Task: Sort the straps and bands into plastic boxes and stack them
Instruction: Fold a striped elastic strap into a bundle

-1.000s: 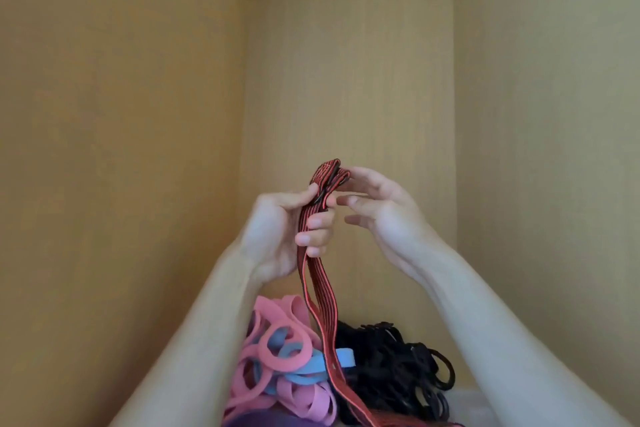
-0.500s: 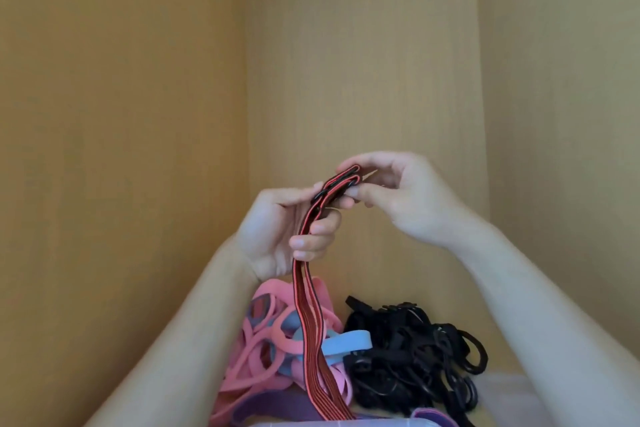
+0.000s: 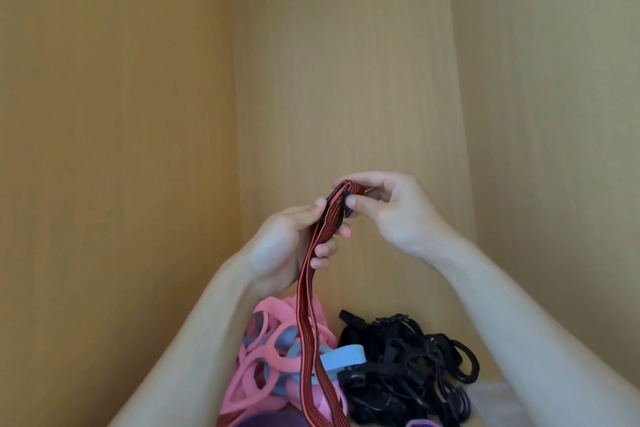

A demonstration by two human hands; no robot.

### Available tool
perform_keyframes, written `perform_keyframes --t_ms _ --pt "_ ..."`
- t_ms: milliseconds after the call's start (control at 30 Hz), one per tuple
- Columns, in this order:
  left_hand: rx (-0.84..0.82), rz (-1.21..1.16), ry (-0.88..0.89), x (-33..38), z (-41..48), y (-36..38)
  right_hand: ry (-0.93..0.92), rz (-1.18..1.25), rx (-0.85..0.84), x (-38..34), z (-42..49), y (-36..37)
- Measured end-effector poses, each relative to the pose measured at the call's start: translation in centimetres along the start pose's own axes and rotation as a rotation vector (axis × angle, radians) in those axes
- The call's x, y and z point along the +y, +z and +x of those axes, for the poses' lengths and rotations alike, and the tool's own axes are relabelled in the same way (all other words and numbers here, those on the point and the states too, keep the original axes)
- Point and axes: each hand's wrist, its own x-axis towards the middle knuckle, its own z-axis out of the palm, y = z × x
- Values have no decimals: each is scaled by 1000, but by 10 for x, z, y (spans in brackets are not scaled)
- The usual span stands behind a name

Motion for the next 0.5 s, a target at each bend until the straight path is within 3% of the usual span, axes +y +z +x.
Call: perform_keyframes --t_ms 300,500 --pt "-18 81 20 4 -1 8 65 30 67 -10 -2 -1" --pt "176 257 131 9 -5 19 80 25 157 -11 1 1"
